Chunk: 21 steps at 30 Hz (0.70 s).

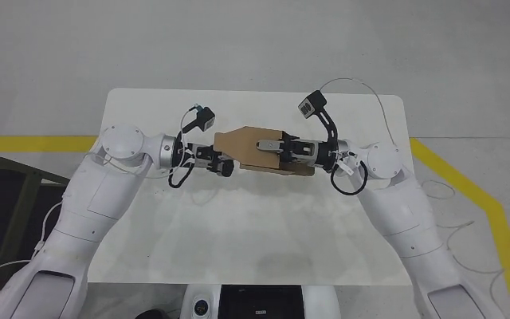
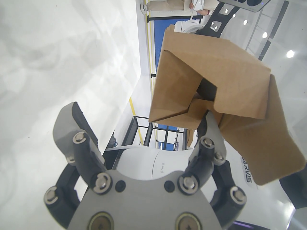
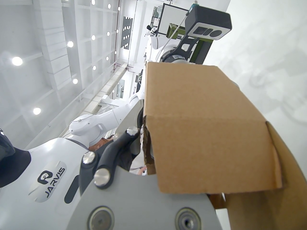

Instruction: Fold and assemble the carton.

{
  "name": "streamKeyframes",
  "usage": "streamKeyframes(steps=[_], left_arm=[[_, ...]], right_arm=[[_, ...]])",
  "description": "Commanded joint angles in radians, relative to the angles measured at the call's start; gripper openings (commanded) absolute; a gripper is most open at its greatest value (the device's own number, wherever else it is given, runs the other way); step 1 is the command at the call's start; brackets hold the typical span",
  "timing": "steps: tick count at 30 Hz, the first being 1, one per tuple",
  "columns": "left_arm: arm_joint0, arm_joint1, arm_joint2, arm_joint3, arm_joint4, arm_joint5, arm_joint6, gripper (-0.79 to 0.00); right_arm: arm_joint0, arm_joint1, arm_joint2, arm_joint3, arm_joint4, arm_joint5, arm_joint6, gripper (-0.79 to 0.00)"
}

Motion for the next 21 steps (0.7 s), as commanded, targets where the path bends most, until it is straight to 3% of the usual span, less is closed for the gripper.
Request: streamKeyframes(steps=[1,10,14,21], left_arm=[[-0.003,0.002,-0.01,0.007,0.002,-0.003,0.01,0.0],[0.032,0.027,-0.108,0.023,0.014,0.001,0.033,0.0],[0.052,0.036,-0.141,-0.011,0.006,0.006,0.042,0.0],[0.054,0.033,-0.104,-0.067,0.049,0.003,0.041,0.0]], right_arm=[[0.001,0.002,0.007,0.003,-0.016,-0.002,-0.004,-0.785],[-0.026,0.02,0.051,0.0,-0.102,0.021,-0.013,-0.785],[-0.04,0.024,0.052,-0.011,-0.114,0.035,-0.011,-0.785],[-0.038,0.024,0.036,-0.031,-0.124,0.053,-0.01,-0.785]])
